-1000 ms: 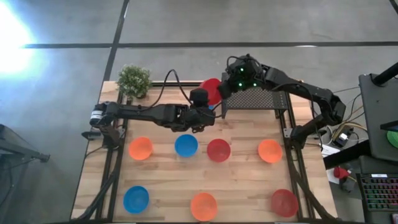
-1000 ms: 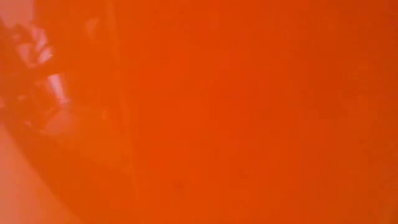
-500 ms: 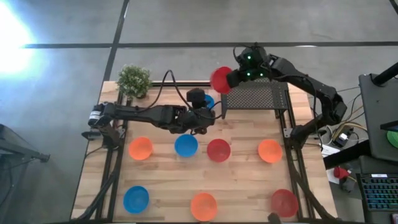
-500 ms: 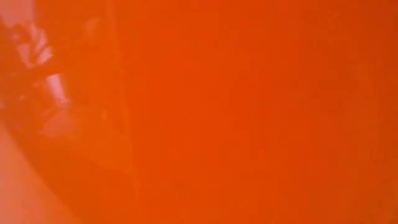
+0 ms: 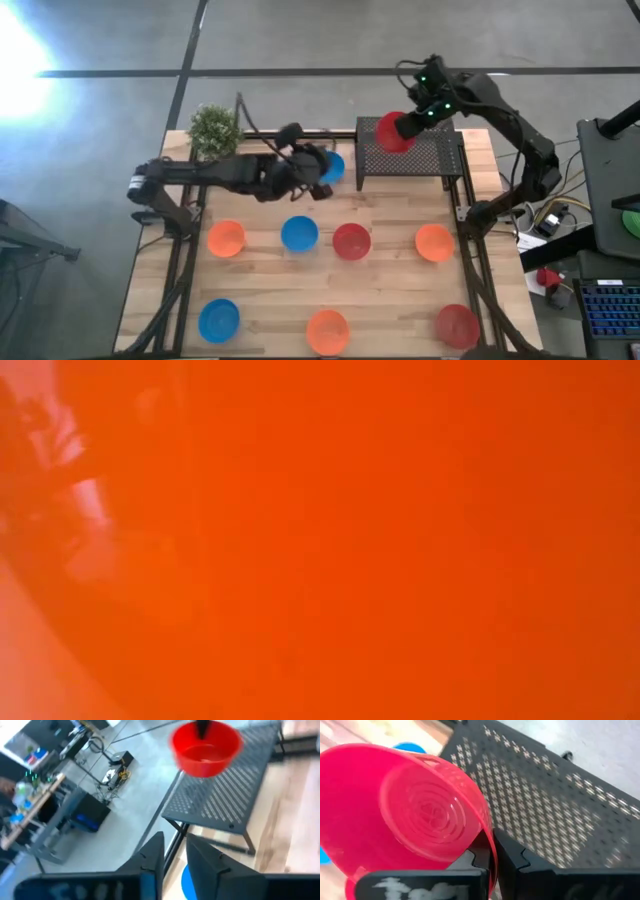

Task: Pick & Place Mini bowls
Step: Put the top red bowl on the shelf, then put the top blue bowl on the shelf

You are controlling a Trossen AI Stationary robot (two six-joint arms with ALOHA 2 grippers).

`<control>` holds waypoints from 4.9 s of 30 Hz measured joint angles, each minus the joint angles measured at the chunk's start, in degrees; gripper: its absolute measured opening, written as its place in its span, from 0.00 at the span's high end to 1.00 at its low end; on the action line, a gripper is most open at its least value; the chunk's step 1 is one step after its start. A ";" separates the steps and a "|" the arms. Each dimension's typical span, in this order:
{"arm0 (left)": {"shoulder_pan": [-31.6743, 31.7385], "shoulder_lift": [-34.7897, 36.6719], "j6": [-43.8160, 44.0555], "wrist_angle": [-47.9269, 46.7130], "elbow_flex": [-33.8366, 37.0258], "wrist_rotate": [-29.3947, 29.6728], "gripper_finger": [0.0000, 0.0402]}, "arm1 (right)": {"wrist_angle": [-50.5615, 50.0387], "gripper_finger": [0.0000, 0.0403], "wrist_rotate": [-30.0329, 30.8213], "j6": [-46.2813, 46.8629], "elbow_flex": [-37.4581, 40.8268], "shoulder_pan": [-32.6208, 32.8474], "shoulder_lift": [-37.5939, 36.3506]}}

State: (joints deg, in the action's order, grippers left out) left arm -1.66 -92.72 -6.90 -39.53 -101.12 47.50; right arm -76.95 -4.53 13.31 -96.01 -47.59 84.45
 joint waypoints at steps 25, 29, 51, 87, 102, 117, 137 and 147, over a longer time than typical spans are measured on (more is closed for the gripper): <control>2.04 3.38 2.47 -0.17 0.13 -0.06 1.00 | -11.33 0.97 -1.19 -11.69 0.52 -13.86 -0.71; 2.04 3.38 2.45 -0.17 0.13 -0.06 1.00 | -12.01 0.97 -1.03 -10.49 0.66 -13.41 -0.97; 2.46 3.32 -0.31 -0.26 0.13 -0.07 1.00 | -11.23 0.97 4.76 3.32 15.12 -11.79 -17.15; 2.70 3.30 -1.18 -1.66 0.15 -4.02 1.00 | 1.53 0.97 8.90 13.08 26.72 -24.25 -16.38; 2.71 3.30 -1.99 -1.66 0.15 -4.02 1.00 | 3.91 0.97 9.02 14.00 31.33 -24.24 -16.47; 2.72 3.30 -1.96 -1.66 0.15 -4.02 1.00 | 4.13 0.78 9.09 13.76 29.84 -24.20 -16.47; 3.20 3.66 1.95 -7.33 0.15 -4.03 1.00 | -8.26 0.75 2.24 7.69 17.17 -22.28 -18.91; 5.01 6.63 14.43 -16.64 0.15 -4.01 1.00 | -7.09 0.84 2.84 6.20 10.97 -19.42 -28.73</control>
State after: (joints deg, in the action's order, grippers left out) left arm 3.35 -86.10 7.53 -56.17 -100.97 43.49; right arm -84.03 -1.69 19.51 -85.05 -67.01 55.73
